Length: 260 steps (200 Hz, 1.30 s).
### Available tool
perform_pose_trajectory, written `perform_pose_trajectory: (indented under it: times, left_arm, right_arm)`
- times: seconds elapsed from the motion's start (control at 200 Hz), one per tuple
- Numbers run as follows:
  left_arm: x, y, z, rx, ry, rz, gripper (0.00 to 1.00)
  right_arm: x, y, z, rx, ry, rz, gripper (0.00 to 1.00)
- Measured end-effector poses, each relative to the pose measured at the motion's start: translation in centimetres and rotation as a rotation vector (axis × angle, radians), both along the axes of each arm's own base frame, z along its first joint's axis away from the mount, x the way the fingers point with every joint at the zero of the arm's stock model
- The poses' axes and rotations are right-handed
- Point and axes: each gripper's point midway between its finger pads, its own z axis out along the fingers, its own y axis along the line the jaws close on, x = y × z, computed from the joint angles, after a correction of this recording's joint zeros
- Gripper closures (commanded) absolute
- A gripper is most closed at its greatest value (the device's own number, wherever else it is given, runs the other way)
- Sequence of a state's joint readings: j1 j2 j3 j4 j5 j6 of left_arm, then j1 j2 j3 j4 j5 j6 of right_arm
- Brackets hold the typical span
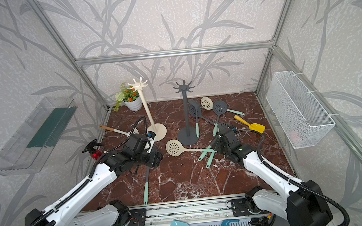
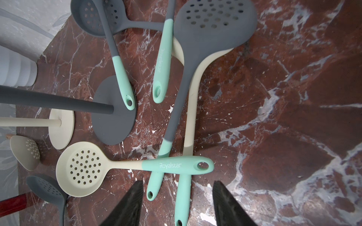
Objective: Hang the skimmer on the kitchen utensil rack
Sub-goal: Pick up the skimmer from the center of the board.
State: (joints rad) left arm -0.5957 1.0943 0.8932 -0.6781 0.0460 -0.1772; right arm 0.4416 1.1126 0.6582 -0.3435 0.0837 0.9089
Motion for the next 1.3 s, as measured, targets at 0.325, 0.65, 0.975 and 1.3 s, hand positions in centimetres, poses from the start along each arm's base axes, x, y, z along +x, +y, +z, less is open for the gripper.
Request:
perform_pose_trajectory:
  times: [0.325,0.65,0.975,1.3]
  left_arm:
    - [0.1,-0.1,-0.7,-0.004,0.01,0.014,0.16]
    - [0.2,-0.2,-0.5,-0.01,0.002,0.014,0.16]
    - [0.2,-0.7,-0.3,-0.041,0.004,0.005,0.16]
    - [0.1,-1.1,-0.3,-0.057,0.01,-0.007,0.16]
  right_arm:
    - [-1.1,0.8,-2.0,0.119,0.109,-0.114,0.48]
    - [-3.6,-0.3,-4.7,0.252,0.196,-0.324,0.49]
    - [-2.8,0.1,-5.9,0.367,0.198,-0.453,0.49]
    - [-0.6,0.9,-6.4,0.404,0.189,-0.493,0.5]
